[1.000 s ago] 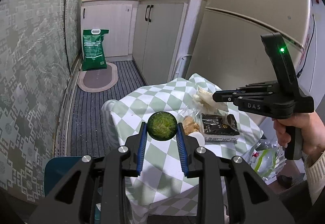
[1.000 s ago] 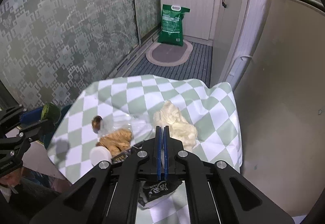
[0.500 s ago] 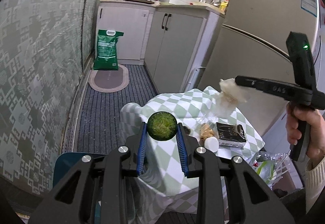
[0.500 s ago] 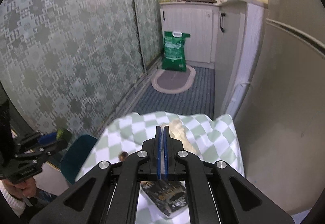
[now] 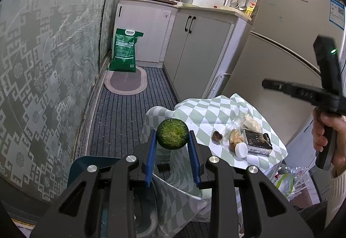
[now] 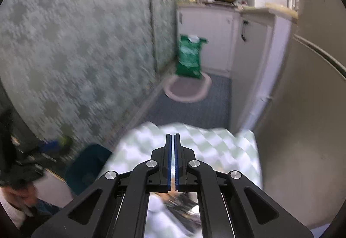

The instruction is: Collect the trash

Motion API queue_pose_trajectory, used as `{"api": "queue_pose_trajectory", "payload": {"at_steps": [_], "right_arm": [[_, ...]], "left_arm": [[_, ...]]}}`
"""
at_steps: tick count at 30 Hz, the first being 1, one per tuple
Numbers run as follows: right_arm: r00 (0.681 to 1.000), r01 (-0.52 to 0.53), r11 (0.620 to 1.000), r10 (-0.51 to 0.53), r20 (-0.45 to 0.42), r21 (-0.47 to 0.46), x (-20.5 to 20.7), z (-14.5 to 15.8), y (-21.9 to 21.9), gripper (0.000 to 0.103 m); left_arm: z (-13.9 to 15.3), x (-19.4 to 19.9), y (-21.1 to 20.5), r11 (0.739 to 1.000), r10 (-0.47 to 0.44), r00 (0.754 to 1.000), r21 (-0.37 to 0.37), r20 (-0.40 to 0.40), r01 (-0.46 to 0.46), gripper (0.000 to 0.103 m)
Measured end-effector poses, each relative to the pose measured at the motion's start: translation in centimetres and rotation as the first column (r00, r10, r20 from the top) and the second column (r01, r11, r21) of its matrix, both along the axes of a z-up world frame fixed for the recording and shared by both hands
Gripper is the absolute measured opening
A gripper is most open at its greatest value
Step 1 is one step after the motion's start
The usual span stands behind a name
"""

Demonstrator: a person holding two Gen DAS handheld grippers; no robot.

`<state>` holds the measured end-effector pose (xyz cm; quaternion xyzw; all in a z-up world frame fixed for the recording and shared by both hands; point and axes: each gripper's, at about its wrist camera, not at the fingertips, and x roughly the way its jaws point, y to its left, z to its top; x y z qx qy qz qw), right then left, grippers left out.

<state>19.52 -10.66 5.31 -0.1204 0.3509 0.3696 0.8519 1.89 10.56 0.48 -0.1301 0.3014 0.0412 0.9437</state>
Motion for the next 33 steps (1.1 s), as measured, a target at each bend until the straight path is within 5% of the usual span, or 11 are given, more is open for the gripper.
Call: {"api": "queue_pose_trajectory", "payload": {"at_steps": [2, 4, 5, 18, 23, 25, 28, 33], "right_arm": [[0.996, 0.040, 0.998, -0.044, -0.082, -0.046, 1.5, -2.1, -0.9, 0.015], [0.984, 0.076, 0.995, -0.087, -0.155, -0.071, 3.0, -4.2, -2.1, 0.056], [0.978, 0.083, 0.994, -0.096, -0.183, -0.077, 3.4, -4.9, -2.4, 0.057], [0.953, 0.101, 0.987, -0.132, -0.272, -0.125, 5.0, -8.7, -3.5, 0.054], [0.951, 0.092, 0.983, -0.134, -0.279, -0.160, 5.2, -9.8, -3.6, 0.034], [0.952, 0.099, 0.985, -0.136, -0.273, -0.144, 5.3, -9.4, -4.0, 0.012], [0.958, 0.104, 0.985, -0.137, -0.253, -0.140, 5.0, -8.8, -4.0, 0.002], [0.967, 0.135, 0.983, -0.158, -0.201, -0.125, 4.9, -7.5, -4.3, 0.002]], "left_arm": [[-0.1, 0.0, 0.0, 1.000, -0.005, 1.000, -0.001, -0.004, 0.005, 0.031], [-0.2, 0.0, 0.1, 1.000, -0.005, 1.000, -0.006, -0.005, 0.005, 0.031], [-0.2, 0.0, 0.1, 1.000, -0.005, 1.000, -0.007, -0.005, 0.005, 0.031], [-0.3, 0.3, -0.5, 1.000, -0.021, 1.000, -0.015, -0.011, 0.021, 0.031], [-0.2, 0.4, -0.6, 0.999, -0.026, 1.000, -0.018, -0.012, 0.026, 0.031], [-0.2, 0.4, -0.7, 0.999, -0.029, 1.000, -0.017, -0.011, 0.029, 0.031], [-0.2, 0.4, -0.8, 0.999, -0.029, 0.999, -0.017, -0.012, 0.029, 0.031], [-0.2, 0.4, -0.8, 1.000, -0.028, 1.000, -0.015, -0.011, 0.028, 0.031]]}}
